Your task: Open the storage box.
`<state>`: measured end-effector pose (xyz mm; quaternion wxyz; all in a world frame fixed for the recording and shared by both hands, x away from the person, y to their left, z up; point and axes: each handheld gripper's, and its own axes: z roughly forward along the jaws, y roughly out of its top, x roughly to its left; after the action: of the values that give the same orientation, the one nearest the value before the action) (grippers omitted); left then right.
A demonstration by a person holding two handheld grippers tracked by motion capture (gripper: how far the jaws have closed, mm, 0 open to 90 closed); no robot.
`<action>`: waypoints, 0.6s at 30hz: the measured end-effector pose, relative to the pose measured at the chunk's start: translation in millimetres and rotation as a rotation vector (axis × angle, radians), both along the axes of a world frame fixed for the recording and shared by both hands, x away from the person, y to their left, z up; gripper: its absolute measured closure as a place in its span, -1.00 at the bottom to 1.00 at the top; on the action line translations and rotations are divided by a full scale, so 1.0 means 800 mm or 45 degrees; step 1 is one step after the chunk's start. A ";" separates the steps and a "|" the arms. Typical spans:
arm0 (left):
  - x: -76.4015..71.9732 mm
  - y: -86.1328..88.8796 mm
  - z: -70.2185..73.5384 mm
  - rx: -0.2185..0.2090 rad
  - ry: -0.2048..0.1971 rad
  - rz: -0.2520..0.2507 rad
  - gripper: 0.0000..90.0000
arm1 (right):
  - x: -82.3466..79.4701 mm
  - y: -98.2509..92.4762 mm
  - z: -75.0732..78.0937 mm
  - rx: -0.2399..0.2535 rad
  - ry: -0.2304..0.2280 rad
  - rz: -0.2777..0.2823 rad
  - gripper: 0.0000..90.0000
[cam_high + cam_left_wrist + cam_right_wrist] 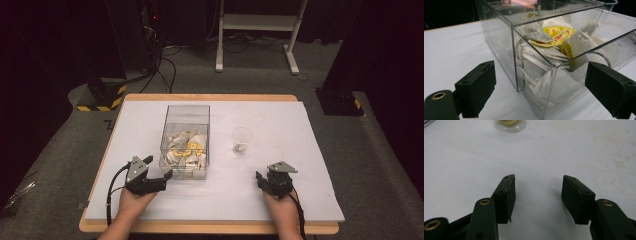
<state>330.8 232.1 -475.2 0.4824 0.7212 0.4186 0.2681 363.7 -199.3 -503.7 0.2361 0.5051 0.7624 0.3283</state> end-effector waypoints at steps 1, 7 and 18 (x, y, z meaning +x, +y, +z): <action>0.001 0.000 0.000 -0.002 0.002 0.000 -0.77 | 0.000 0.000 0.000 0.000 0.000 0.000 0.00; 0.011 0.001 0.001 -0.017 0.026 -0.001 -0.77 | 0.000 0.000 0.000 -0.001 -0.001 0.001 0.00; 0.028 0.002 0.001 -0.028 0.050 0.004 -0.77 | 0.000 0.000 0.000 0.000 0.004 -0.001 0.00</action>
<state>353.3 233.8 -474.6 0.4813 0.7204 0.4322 0.2500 363.8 -199.5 -503.6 0.2351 0.5058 0.7626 0.3276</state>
